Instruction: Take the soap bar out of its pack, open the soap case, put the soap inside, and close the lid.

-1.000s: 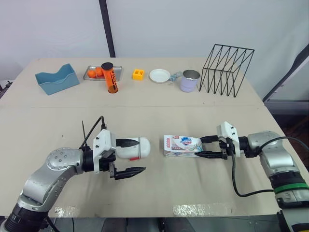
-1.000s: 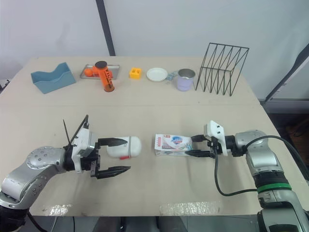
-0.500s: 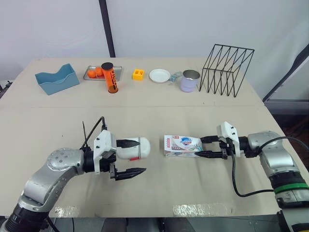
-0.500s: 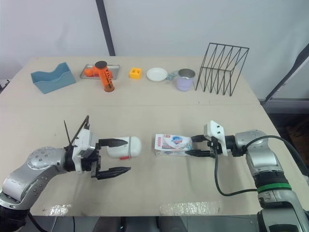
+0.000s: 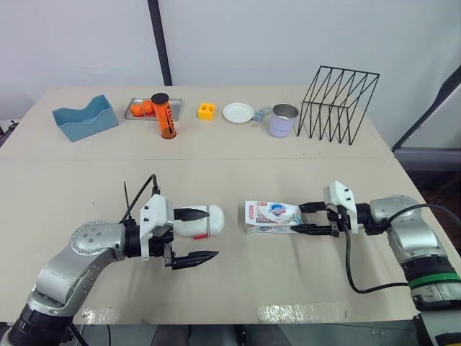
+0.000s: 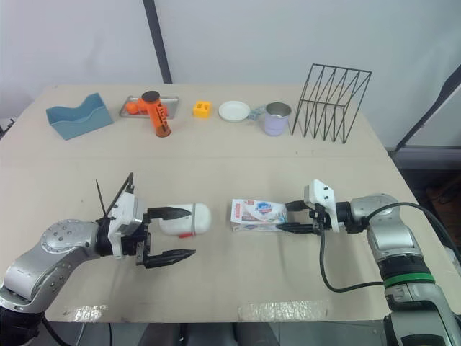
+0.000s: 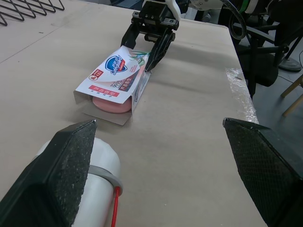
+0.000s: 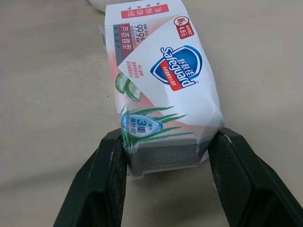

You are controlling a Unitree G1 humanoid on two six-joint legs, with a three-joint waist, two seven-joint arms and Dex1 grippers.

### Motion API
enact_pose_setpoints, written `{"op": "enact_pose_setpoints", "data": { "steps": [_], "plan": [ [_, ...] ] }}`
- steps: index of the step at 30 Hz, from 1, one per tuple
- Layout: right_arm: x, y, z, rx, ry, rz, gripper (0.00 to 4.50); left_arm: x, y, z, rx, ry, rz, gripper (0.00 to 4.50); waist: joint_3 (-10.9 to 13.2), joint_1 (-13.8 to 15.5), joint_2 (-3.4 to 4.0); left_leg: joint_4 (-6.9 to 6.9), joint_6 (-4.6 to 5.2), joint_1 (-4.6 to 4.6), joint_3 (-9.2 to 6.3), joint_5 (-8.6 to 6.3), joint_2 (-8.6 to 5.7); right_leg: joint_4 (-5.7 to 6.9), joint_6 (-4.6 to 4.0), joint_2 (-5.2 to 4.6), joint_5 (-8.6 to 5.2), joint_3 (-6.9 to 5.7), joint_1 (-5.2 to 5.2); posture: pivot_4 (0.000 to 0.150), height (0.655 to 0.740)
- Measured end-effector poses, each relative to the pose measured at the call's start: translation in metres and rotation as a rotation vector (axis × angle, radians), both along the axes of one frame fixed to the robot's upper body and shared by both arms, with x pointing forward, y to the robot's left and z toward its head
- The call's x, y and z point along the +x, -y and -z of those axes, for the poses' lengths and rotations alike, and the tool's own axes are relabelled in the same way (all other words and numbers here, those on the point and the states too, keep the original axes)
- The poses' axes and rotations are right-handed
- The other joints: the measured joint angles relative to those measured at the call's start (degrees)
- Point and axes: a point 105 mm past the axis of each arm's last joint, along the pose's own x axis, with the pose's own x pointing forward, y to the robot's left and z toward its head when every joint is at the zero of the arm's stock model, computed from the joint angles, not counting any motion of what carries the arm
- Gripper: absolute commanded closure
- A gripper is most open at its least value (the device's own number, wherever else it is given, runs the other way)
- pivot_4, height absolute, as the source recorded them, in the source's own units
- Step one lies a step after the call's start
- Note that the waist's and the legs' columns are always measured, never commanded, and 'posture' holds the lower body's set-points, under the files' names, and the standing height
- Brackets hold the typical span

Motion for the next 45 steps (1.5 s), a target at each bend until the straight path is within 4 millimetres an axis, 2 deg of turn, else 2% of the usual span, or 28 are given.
{"op": "enact_pose_setpoints", "data": {
  "steps": [2,4,5,8,9,16,26,34,45],
  "plan": [
    [-0.001,0.002,-0.002,-0.011,-0.005,0.000,1.94,0.000,0.000,0.000,0.000,0.000,0.000,0.00,0.00,0.00,0.01,0.00,0.00,0.00,0.00,0.00,-0.01,0.00,0.00,-0.01,0.00,0.01,0.00,0.150,0.7400],
    [-0.003,0.007,-0.010,-0.048,-0.002,-0.010,1.94,0.000,0.000,0.000,0.001,0.000,0.001,0.00,0.01,0.01,0.02,0.00,0.00,0.00,0.00,0.00,-0.01,0.00,0.00,-0.01,0.00,0.01,0.00,0.150,0.7400],
    [-0.002,0.008,-0.022,-0.075,0.011,-0.024,1.94,-0.001,0.000,0.000,0.001,-0.002,0.007,0.00,0.01,-0.06,0.03,0.00,0.00,0.01,0.01,0.00,0.01,0.00,-0.01,0.01,0.00,0.02,0.00,0.150,0.7400],
    [-0.002,0.007,-0.032,-0.098,0.019,-0.032,1.94,-0.001,0.000,0.000,0.002,-0.003,0.009,0.00,0.04,0.00,0.07,0.00,0.00,0.00,0.00,0.00,0.00,0.00,0.00,0.01,0.00,0.00,0.00,0.150,0.7400],
    [-0.002,0.007,-0.046,-0.129,0.026,-0.046,1.94,0.000,-0.001,0.001,0.003,-0.008,0.006,0.00,0.07,0.02,0.12,0.00,0.00,-0.01,0.00,0.00,-0.02,-0.01,0.01,-0.01,0.00,0.01,-0.01,0.150,0.7400],
    [-0.005,-0.003,-0.066,-0.153,0.024,-0.075,1.94,0.002,-0.002,0.002,0.009,-0.009,0.000,0.00,0.08,0.02,0.12,-0.01,0.01,-0.01,-0.02,-0.01,0.00,-0.03,0.01,-0.01,0.00,-0.02,-0.01,0.150,0.7400],
    [-0.009,-0.005,-0.068,-0.153,-0.002,-0.090,1.94,0.002,-0.002,0.003,0.012,-0.008,-0.001,0.00,0.08,0.02,0.12,-0.01,0.01,-0.02,-0.02,-0.01,0.00,-0.03,0.01,-0.01,0.00,-0.02,-0.01,0.150,0.7400],
    [-0.013,0.004,-0.073,-0.163,-0.008,-0.080,1.94,0.003,-0.003,0.004,0.015,-0.011,-0.002,0.00,0.08,0.02,0.12,-0.01,0.01,-0.02,-0.02,-0.01,0.00,-0.03,0.01,-0.01,0.00,-0.02,-0.01,0.150,0.7400],
    [-0.022,0.045,-0.069,-0.132,-0.034,0.063,1.94,0.005,-0.003,0.005,0.020,-0.017,0.017,0.00,0.08,0.03,0.12,0.00,0.02,-0.03,-0.01,-0.01,-0.02,-0.04,0.01,-0.01,-0.01,-0.01,-0.01,0.150,0.7400]
  ]
}}
